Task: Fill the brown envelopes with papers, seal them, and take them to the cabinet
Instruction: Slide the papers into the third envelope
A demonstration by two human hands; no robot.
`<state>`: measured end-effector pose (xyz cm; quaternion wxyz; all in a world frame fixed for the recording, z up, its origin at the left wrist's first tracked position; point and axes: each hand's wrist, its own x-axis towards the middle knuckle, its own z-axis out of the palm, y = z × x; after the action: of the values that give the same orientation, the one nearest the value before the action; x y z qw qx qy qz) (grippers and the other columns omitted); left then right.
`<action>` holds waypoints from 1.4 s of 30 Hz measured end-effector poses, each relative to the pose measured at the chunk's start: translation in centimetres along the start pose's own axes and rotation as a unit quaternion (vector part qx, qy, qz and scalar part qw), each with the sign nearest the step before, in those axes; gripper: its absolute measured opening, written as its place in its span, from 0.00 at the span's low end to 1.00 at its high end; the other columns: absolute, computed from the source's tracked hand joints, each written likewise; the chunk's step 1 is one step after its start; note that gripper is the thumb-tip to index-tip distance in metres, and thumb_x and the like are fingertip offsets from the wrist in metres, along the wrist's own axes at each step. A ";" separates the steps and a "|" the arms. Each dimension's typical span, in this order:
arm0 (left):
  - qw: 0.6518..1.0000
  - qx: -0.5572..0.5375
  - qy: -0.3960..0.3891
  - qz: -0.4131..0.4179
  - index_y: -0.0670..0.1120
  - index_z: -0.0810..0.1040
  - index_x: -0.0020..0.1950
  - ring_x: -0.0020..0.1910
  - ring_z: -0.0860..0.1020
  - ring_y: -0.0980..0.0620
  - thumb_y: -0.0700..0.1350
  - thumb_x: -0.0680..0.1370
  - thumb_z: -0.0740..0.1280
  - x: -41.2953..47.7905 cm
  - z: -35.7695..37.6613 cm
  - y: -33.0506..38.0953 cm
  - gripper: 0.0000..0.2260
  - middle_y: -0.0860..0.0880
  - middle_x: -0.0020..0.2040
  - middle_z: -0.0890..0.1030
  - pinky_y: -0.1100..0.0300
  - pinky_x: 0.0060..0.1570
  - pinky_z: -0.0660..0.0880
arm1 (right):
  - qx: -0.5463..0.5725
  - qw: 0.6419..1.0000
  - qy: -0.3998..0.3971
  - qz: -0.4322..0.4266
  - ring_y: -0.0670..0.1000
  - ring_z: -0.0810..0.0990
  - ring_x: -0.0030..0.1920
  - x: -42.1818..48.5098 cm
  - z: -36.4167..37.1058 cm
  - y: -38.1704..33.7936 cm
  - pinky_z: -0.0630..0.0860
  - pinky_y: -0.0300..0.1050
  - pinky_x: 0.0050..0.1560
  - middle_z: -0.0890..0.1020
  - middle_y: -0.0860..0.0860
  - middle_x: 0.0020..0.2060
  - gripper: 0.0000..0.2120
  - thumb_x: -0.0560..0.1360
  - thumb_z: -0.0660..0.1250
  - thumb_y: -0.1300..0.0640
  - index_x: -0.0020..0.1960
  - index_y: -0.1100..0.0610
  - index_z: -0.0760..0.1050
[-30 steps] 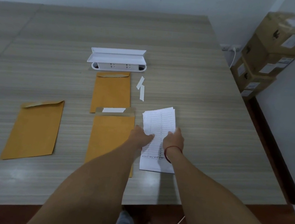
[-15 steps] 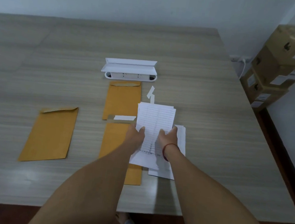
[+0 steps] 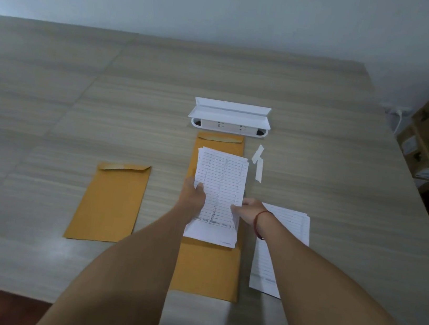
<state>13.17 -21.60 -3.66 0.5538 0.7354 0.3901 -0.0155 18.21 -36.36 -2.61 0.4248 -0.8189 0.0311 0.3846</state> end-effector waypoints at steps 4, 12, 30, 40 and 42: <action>0.998 0.060 0.023 0.017 0.44 0.66 0.67 0.47 0.76 0.46 0.43 0.82 0.53 1.6 -1.0 -0.5 0.14 0.45 0.52 0.76 0.50 0.45 0.74 | 0.018 0.996 0.081 -0.012 0.57 0.79 0.56 2.6 0.2 -1.3 0.75 0.47 0.57 0.80 0.55 0.53 0.13 0.77 0.65 0.62 0.61 0.63 0.76; 0.937 0.309 -0.083 0.141 0.47 0.75 0.54 0.59 0.73 0.49 0.47 0.67 0.76 3.5 -1.6 -2.9 0.19 0.49 0.57 0.75 0.54 0.60 0.72 | 0.165 0.950 0.265 -0.016 0.52 0.75 0.48 6.3 -0.7 -3.5 0.72 0.41 0.45 0.79 0.57 0.54 0.08 0.80 0.56 0.66 0.56 0.63 0.73; 0.894 0.377 -0.184 0.155 0.50 0.69 0.46 0.47 0.72 0.52 0.43 0.62 0.79 3.9 -0.1 -1.3 0.22 0.54 0.48 0.73 0.59 0.48 0.69 | 0.170 0.961 0.216 -0.042 0.57 0.82 0.51 7.4 1.2 -1.9 0.73 0.41 0.40 0.81 0.57 0.51 0.04 0.79 0.58 0.63 0.52 0.57 0.70; 0.911 0.327 -0.190 0.166 0.47 0.76 0.41 0.46 0.73 0.51 0.38 0.65 0.77 3.9 0.2 -1.0 0.12 0.51 0.46 0.75 0.57 0.48 0.74 | 0.223 0.953 0.200 -0.046 0.57 0.82 0.54 6.9 0.4 -1.7 0.75 0.34 0.37 0.80 0.56 0.58 0.11 0.80 0.58 0.63 0.61 0.60 0.72; 0.909 0.328 -0.193 0.172 0.48 0.73 0.38 0.45 0.72 0.52 0.37 0.67 0.76 3.9 0.3 -0.8 0.13 0.51 0.44 0.74 0.60 0.44 0.71 | 0.242 0.948 0.200 -0.043 0.54 0.82 0.51 6.7 0.2 -1.9 0.73 0.32 0.34 0.80 0.54 0.58 0.12 0.80 0.58 0.63 0.63 0.60 0.71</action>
<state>15.51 -19.59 -6.22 0.3401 0.9140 0.1161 -0.1884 23.49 -33.15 -5.87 0.6111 -0.7524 0.1727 0.1750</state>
